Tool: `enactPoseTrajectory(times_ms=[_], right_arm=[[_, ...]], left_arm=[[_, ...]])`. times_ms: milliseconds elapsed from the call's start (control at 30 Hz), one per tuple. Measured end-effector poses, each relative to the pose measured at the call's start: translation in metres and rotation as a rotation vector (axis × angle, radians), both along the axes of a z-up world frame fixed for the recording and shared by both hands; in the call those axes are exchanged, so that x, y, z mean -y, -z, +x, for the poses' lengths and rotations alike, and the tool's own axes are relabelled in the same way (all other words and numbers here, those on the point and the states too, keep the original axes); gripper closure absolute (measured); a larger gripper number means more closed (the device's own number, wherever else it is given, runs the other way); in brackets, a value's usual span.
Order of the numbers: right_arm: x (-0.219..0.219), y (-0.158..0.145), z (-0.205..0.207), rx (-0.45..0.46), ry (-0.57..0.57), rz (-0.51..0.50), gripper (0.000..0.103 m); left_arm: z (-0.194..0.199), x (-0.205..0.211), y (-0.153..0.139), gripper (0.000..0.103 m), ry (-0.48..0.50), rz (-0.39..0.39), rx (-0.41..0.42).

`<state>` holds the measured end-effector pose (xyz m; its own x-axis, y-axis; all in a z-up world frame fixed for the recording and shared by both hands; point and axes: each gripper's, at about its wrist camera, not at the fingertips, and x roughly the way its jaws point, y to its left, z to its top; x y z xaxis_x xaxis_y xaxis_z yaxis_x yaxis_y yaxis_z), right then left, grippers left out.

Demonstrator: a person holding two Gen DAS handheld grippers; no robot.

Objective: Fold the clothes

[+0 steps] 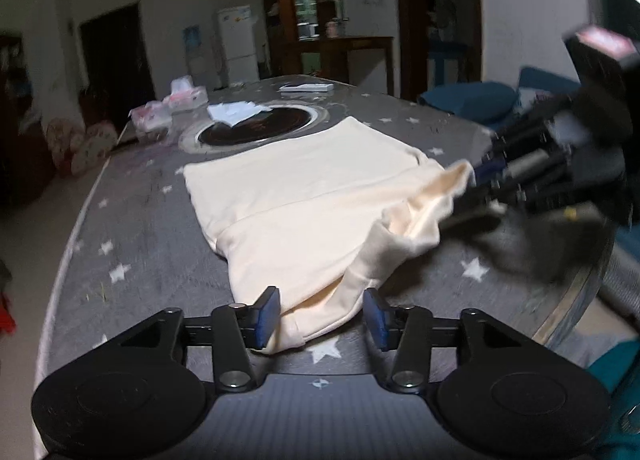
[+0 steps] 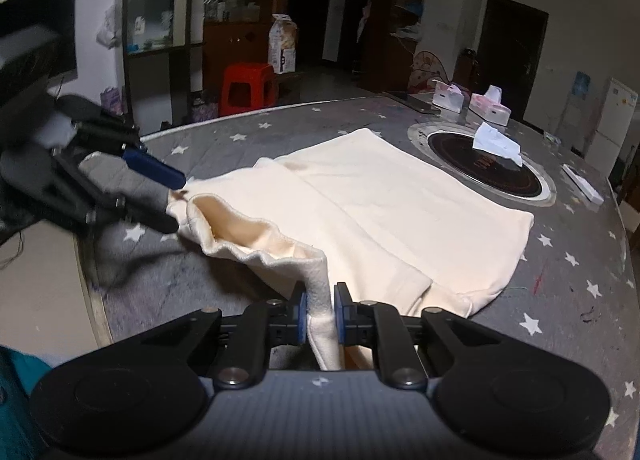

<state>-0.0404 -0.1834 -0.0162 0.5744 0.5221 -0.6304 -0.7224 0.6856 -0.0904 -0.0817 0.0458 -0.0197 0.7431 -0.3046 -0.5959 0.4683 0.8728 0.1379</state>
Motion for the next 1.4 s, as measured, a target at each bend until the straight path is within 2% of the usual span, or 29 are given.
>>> enactPoseTrajectory(times_ms=[333, 400, 467, 500, 600, 900, 1167, 1267, 1400], right_arm=[[-0.001, -0.006, 0.008, -0.006, 0.028, 0.031, 0.091], [-0.001, -0.005, 0.008, -0.004, 0.031, 0.031, 0.091], [-0.002, -0.005, 0.007, -0.002, 0.035, 0.03, 0.091], [-0.002, -0.004, 0.006, 0.0, 0.036, 0.031, 0.092], [-0.001, -0.004, 0.004, 0.011, 0.037, 0.04, 0.093], [0.013, -0.02, -0.021, 0.034, 0.0, 0.06, 0.093], [0.043, -0.052, -0.084, -0.032, -0.072, 0.055, 0.093], [0.045, -0.061, -0.097, -0.034, -0.086, 0.039, 0.093], [0.044, -0.068, -0.082, -0.018, -0.061, 0.048, 0.093]], left_arm=[[-0.001, 0.017, 0.021, 0.052, 0.144, 0.209, 0.103], [0.0, 0.018, 0.023, 0.067, 0.173, 0.232, 0.117], [0.002, 0.018, 0.024, 0.078, 0.201, 0.246, 0.117], [0.003, 0.016, 0.024, 0.087, 0.206, 0.236, 0.11], [0.008, 0.009, 0.022, 0.098, 0.203, 0.181, 0.079], [-0.018, 0.002, -0.002, 0.098, 0.21, 0.035, 0.053], [-0.073, -0.001, -0.039, 0.098, 0.291, -0.101, 0.006], [-0.076, 0.002, -0.05, 0.098, 0.305, -0.121, 0.016], [-0.055, 0.007, -0.057, 0.098, 0.294, -0.104, 0.06]])
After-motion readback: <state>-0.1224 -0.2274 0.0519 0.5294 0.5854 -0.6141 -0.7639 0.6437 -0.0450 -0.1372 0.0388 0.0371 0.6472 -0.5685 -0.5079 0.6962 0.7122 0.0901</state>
